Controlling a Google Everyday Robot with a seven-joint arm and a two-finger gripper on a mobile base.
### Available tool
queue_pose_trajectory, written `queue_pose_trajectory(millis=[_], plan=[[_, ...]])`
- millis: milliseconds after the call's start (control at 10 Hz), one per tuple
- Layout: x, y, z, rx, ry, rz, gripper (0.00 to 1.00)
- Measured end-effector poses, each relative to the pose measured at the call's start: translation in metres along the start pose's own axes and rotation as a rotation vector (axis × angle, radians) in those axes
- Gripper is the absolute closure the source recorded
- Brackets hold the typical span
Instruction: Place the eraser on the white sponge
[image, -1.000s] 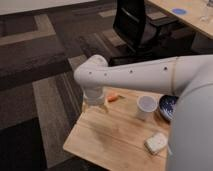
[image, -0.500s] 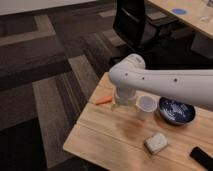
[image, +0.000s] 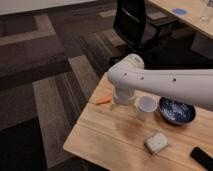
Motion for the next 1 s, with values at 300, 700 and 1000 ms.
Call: queue_pose_trajectory(millis=[300, 700, 1000], plan=[[0.0, 0.0, 0.0, 0.001, 0.0, -0.001, 0.35], [-0.04, -0.055, 0.007, 0.027, -0.053, -0.028, 0.35], [-0.059, -0.119, -0.012, 0.031, -0.11, -0.007, 0.35]])
